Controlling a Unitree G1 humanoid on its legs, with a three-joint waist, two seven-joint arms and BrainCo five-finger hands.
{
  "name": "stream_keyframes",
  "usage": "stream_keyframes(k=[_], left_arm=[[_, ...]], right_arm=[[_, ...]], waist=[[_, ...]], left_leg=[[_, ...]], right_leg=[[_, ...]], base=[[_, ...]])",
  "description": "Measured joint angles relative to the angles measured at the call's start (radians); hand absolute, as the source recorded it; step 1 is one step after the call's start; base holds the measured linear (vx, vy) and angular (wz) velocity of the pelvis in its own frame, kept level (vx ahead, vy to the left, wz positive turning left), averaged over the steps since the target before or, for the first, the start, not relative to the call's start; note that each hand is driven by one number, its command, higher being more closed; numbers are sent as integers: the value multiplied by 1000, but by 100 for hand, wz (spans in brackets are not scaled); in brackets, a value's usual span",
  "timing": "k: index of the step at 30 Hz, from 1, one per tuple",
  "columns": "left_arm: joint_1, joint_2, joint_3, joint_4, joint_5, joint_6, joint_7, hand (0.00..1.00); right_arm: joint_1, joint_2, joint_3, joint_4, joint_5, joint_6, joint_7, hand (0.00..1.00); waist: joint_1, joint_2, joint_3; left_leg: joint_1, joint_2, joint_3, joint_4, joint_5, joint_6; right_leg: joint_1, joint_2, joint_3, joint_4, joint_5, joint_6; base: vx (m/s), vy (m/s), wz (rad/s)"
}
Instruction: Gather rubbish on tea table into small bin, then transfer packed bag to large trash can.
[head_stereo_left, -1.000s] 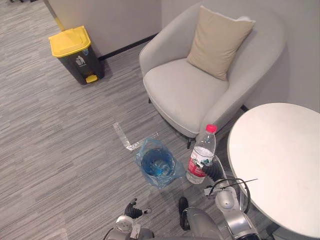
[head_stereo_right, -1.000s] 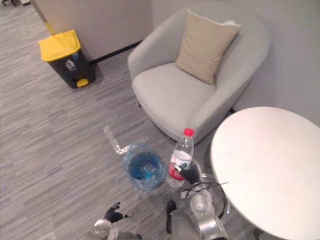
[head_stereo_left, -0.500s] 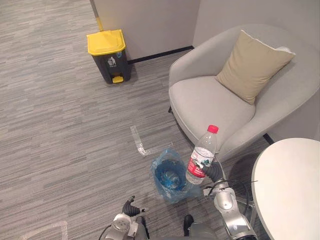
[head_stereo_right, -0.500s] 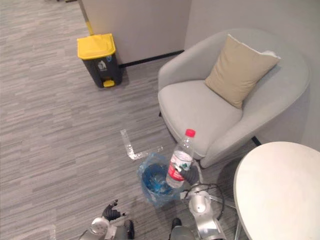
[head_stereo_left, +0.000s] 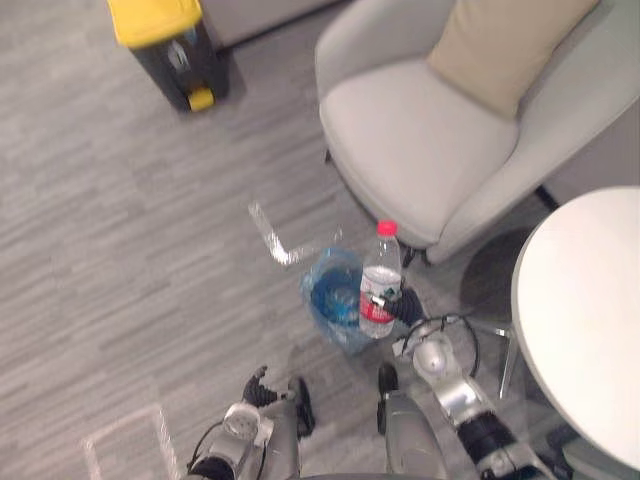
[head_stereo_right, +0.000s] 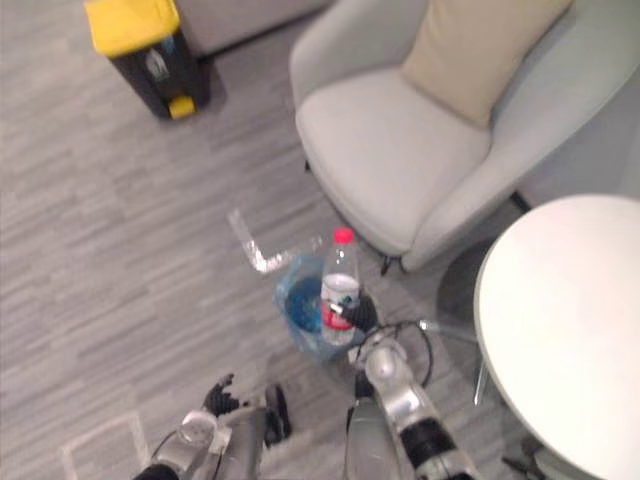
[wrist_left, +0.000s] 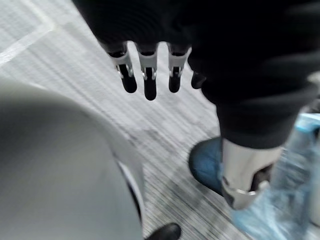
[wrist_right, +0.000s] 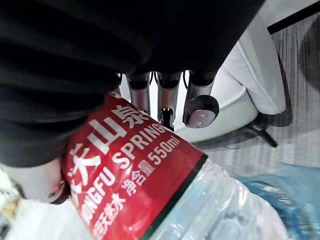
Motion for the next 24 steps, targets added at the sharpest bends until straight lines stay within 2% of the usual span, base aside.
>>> stream_keyframes(k=[3, 6, 12, 18, 19, 24], left_arm=[[-71, 11, 58, -29, -37, -3, 36, 0], [-135, 6, 100, -62, -60, -6, 58, 0], [-280, -45, 203, -189, -123, -8, 90, 0], [-315, -58, 218, -283, -157, -18, 105, 0], [-317, -61, 219, -283, -159, -20, 106, 0], [-322, -90, 219, -301, -165, -27, 110, 0]], right_arm=[[-112, -33, -21, 10, 1, 5, -26, 100], [-185, -39, -57, 10, 2, 18, -58, 100], [-351, -44, -87, -13, 26, 47, -117, 100], [-464, -42, -107, -12, 54, 57, -157, 100], [-468, -41, -108, -12, 61, 58, -159, 0], [-466, 7, -112, 0, 80, 64, -176, 0]], waist=[[10, 2, 53], [14, 3, 63], [41, -4, 92], [62, -16, 110], [64, -16, 110], [64, -17, 110]], left_leg=[[-129, 2, -5, 46, 18, 19], [-249, 2, -16, 70, 36, 30], [-488, 14, -45, 122, 61, 36], [-594, 23, -69, 143, 71, 27], [-596, 23, -70, 142, 72, 26], [-600, 20, -75, 118, 80, 21]], right_leg=[[-112, -5, 0, 14, 30, 4], [-218, -11, -11, 31, 45, 4], [-439, -15, -35, 87, 58, -5], [-543, -14, -61, 136, 46, -24], [-546, -15, -62, 137, 45, -24], [-553, -19, -73, 137, 38, -30]], base=[[-123, 29, 7], [-120, 15, 20], [-55, 6, 11], [9, 2, 8], [27, 1, 11], [26, 2, 7]])
